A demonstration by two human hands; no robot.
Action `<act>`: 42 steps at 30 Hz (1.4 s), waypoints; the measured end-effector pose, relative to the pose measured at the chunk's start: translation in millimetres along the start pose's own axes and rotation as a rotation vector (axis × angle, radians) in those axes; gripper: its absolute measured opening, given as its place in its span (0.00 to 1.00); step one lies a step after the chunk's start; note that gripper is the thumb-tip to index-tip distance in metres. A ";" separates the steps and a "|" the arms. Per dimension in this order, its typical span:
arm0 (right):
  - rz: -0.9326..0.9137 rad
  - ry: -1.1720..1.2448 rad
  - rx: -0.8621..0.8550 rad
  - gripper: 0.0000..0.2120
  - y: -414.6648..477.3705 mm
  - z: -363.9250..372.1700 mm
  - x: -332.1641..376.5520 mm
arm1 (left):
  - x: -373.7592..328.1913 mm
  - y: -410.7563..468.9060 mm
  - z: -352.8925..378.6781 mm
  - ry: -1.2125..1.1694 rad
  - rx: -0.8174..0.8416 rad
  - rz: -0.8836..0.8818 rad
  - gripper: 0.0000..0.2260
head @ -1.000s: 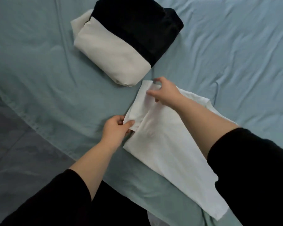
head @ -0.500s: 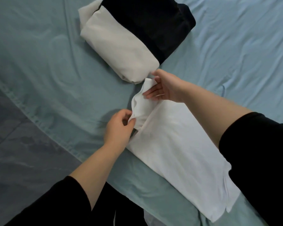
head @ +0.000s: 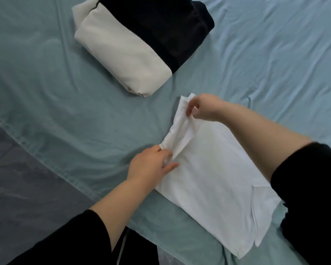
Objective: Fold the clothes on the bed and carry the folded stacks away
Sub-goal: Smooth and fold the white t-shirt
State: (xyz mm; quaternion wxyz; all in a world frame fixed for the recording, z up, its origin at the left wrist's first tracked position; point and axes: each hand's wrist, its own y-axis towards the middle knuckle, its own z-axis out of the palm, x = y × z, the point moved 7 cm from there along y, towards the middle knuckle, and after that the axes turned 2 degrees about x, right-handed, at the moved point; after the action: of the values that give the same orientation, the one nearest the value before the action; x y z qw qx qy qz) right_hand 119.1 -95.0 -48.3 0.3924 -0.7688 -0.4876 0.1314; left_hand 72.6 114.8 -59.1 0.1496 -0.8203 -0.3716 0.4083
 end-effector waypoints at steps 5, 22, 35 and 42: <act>0.124 0.798 -0.342 0.13 -43.7 10.3 -16.7 | 10.0 12.6 -27.9 -0.242 -0.305 -0.174 0.09; 0.497 0.877 -0.382 0.23 -55.3 93.5 39.1 | 14.0 -1.4 -5.4 -0.019 -0.106 -0.230 0.09; 0.572 1.374 -0.657 0.12 -156.3 127.3 -102.1 | -119.1 -54.5 85.9 0.027 -0.029 0.004 0.07; 0.525 1.415 -0.606 0.06 -236.3 172.8 -203.5 | -200.2 -90.0 177.8 0.002 0.028 0.073 0.08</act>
State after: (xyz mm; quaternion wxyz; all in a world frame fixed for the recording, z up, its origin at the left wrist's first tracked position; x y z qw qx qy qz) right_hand -234.4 -135.3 -25.8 0.3390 -0.8318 0.0576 -0.4357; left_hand -188.3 19.0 -8.4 0.1462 -0.8316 -0.3354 0.4178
